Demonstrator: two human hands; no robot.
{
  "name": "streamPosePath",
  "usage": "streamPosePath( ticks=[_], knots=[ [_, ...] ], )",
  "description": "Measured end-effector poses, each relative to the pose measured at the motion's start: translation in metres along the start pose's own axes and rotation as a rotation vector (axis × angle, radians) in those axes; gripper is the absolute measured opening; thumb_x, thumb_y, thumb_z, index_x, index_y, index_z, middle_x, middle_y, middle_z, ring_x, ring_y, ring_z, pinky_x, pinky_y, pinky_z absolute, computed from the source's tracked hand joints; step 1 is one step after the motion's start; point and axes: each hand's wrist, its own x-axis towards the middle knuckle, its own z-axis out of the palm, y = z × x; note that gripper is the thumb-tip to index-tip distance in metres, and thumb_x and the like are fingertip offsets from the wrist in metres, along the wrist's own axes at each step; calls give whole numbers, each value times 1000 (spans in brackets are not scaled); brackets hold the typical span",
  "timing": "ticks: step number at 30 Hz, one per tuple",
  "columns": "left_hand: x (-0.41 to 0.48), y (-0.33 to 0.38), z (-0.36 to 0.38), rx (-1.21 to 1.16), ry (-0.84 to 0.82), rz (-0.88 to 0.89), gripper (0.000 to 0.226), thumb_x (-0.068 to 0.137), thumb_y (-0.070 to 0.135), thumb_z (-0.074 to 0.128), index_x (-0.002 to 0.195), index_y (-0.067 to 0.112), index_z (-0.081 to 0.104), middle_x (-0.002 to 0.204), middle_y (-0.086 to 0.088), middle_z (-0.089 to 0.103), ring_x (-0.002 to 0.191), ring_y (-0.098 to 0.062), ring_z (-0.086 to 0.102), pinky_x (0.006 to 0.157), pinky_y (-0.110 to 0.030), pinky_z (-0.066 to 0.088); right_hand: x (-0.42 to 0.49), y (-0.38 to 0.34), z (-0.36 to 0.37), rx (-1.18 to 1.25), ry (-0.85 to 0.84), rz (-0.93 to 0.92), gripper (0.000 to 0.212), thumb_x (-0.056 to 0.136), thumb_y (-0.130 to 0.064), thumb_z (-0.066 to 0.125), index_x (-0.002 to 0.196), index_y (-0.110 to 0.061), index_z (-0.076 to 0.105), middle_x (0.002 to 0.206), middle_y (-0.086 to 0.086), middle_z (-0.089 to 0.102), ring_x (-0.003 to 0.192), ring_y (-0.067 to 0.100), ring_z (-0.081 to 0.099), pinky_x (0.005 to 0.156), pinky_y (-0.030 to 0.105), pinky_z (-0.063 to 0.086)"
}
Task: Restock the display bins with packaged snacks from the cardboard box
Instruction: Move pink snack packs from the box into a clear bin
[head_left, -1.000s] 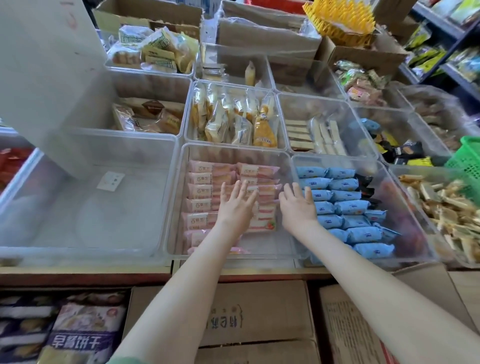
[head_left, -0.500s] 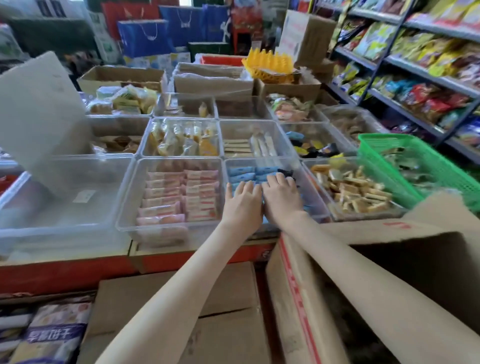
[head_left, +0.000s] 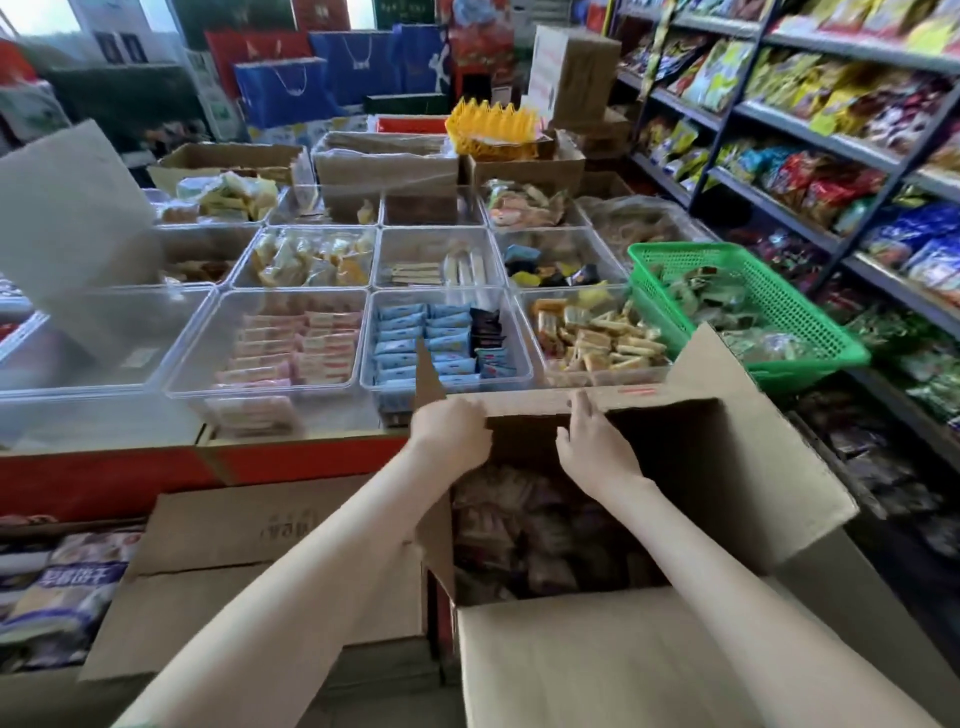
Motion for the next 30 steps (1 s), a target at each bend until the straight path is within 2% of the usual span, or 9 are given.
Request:
streamPosePath(
  ticks=[2, 4, 6, 8, 11, 14, 18, 24, 30],
  knots=[
    [10, -19, 3, 9, -19, -101, 39, 95, 32, 46, 127, 12, 46, 125, -12, 55, 114, -32, 55, 83, -38, 45, 6, 10, 2, 37, -51, -10, 41, 97, -17, 41, 134, -3, 28, 136, 18, 41, 114, 36, 51, 86, 39, 45],
    [21, -36, 15, -2, -45, -188, 46, 94, 38, 48, 131, 12, 44, 128, -13, 52, 118, -33, 51, 89, -40, 45, 14, 16, 5, 26, -37, -63, 39, 95, -13, 43, 130, -3, 31, 133, 16, 40, 115, 36, 49, 91, 40, 41],
    [34, -43, 35, -54, -71, -262, 55, 94, 46, 47, 136, 10, 39, 130, -13, 50, 121, -32, 50, 91, -40, 44, 30, 22, 6, -32, 44, -168, 41, 90, -8, 46, 129, -3, 36, 137, 15, 35, 124, 35, 42, 100, 39, 37],
    [44, -44, 53, -103, 1, -315, 60, 95, 45, 46, 140, 8, 32, 132, -13, 48, 121, -31, 49, 92, -41, 43, 50, 30, 3, -128, 76, -252, 50, 89, -8, 49, 136, -4, 34, 150, 16, 23, 139, 33, 25, 111, 42, 28],
    [60, -37, 74, -157, 175, -234, 67, 95, 34, 48, 148, 6, 18, 147, -17, 33, 131, -31, 37, 105, -40, 33, 84, 43, -1, -230, 1, -235, 67, 91, -14, 47, 149, -17, 14, 160, 3, -4, 147, 26, 0, 118, 49, 9],
    [81, -21, 78, -143, 135, -72, 77, 94, 34, 48, 153, 22, 0, 160, -12, -3, 147, -26, 6, 116, -49, 13, 114, 57, -2, -280, -68, -171, 77, 94, -21, 46, 151, -27, -4, 159, -5, -15, 146, 25, -10, 118, 51, 0],
    [112, -6, 82, -65, 55, -39, 81, 91, 44, 49, 151, 33, -4, 158, -6, -20, 147, -25, -12, 111, -62, 13, 150, 79, 0, -302, -155, -106, 83, 95, -38, 47, 149, -30, -17, 157, -8, -23, 146, 27, -15, 117, 54, -2],
    [145, -8, 99, -71, -47, -125, 80, 91, 57, 42, 151, 36, -7, 158, -4, -19, 146, -26, -15, 113, -62, 4, 187, 93, 18, -270, -292, -113, 82, 91, -57, 42, 150, -33, -11, 159, -4, -16, 146, 23, -13, 116, 52, -8],
    [157, -5, 107, -104, -20, -153, 81, 86, 65, 43, 151, 34, 7, 160, -7, 6, 147, -29, -1, 116, -55, -2, 194, 101, 43, -137, -312, -59, 68, 94, -61, 27, 151, -34, 4, 160, -5, -2, 147, 20, -8, 115, 51, -9]
  ],
)
